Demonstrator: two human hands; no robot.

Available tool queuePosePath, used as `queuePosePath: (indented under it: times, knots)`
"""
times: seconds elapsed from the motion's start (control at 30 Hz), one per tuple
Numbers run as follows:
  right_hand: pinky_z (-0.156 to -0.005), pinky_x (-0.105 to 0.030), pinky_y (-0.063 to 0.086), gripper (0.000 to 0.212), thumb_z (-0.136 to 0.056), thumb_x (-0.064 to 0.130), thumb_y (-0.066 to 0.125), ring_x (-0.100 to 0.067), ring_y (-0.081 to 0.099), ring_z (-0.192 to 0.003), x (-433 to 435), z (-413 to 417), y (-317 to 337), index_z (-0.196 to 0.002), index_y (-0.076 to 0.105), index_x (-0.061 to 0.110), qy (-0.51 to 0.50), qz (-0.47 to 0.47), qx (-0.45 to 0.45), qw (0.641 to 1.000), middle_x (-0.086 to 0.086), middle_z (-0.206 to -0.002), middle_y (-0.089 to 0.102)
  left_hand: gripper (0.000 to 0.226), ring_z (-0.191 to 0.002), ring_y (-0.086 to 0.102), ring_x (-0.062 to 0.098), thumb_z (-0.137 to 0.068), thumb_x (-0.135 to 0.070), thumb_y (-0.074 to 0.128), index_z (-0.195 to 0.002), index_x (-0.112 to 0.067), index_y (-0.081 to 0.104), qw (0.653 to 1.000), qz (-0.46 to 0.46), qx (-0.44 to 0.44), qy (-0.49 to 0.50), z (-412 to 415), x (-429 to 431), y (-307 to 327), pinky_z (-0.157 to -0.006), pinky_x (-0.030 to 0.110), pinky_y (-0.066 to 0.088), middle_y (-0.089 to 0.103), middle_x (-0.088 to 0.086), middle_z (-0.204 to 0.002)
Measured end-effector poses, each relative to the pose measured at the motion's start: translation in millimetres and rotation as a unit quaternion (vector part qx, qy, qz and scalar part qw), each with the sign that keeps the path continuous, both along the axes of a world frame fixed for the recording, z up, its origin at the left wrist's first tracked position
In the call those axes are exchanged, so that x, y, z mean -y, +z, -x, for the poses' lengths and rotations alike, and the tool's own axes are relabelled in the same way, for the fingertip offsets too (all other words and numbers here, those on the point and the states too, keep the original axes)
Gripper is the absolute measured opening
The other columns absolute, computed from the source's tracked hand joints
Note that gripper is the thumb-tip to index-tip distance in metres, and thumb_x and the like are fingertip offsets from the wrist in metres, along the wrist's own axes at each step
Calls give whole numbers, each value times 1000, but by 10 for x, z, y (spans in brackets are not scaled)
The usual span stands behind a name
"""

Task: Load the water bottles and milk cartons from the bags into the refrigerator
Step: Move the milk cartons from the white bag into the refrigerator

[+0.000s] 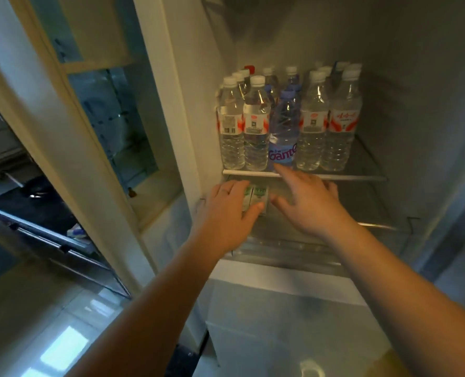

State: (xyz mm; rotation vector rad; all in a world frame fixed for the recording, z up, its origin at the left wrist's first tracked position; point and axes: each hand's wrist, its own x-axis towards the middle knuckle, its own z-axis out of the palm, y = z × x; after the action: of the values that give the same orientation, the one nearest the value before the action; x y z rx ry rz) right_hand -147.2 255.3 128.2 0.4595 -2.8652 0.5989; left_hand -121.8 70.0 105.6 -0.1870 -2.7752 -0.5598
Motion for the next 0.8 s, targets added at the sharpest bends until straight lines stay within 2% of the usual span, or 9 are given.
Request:
queuePosePath:
  times: [0.1,0.2,0.37,0.53,0.67,0.8]
  knots:
    - [-116,-57,12,71,-94,53,47,-25,15,-148,-69,-525,-130,-153,10,40,-29,-30,-56,998,4,-161,21,67,-147,18,25,-93,-63,31,-151,-30,24,999,23,-27,10,-507,-20,-44,-117,53,25,25,0,-160]
    - [-117,-57,7,72,-94,53,46,-26,7,-150,-156,-1058,-374,-153,9,40,-32,-34,-71,996,3,-163,15,73,-150,4,26,-90,-69,23,-153,-34,17,998,55,-37,6,-1026,-7,-183,-120,51,14,10,-2,-164]
    - [-116,-55,12,66,-92,56,38,-28,15,-148,-259,-1947,-806,-152,20,36,-35,-45,-86,995,1,-160,25,72,-150,5,28,-91,-71,25,-152,-33,24,996,82,-41,0,-1912,-16,-562,-118,51,10,10,-1,-165]
    - [-117,-54,16,62,-93,53,35,-27,17,-148,-327,-2751,-1160,-151,25,33,-42,-31,-58,997,1,-159,27,73,-151,1,26,-90,-73,24,-153,-36,18,998,65,3,-17,-2676,-58,-936,-119,52,6,7,-5,-165]
    - [-116,-52,16,61,-92,49,38,-27,19,-147,-416,-3366,-1531,-150,30,33,-54,-29,-8,998,2,-158,28,76,-152,4,26,-87,-79,19,-152,-39,19,998,27,61,-16,-3221,-212,-1280,-119,54,8,11,-7,-164]
    - [-113,-54,25,61,-89,49,37,-29,29,-142,-592,-3974,-1877,-147,37,31,-60,-46,42,996,1,-154,37,78,-152,1,23,-85,-81,13,-152,-41,18,991,12,131,-22,-3744,-435,-1652,-119,51,3,10,-9,-164]
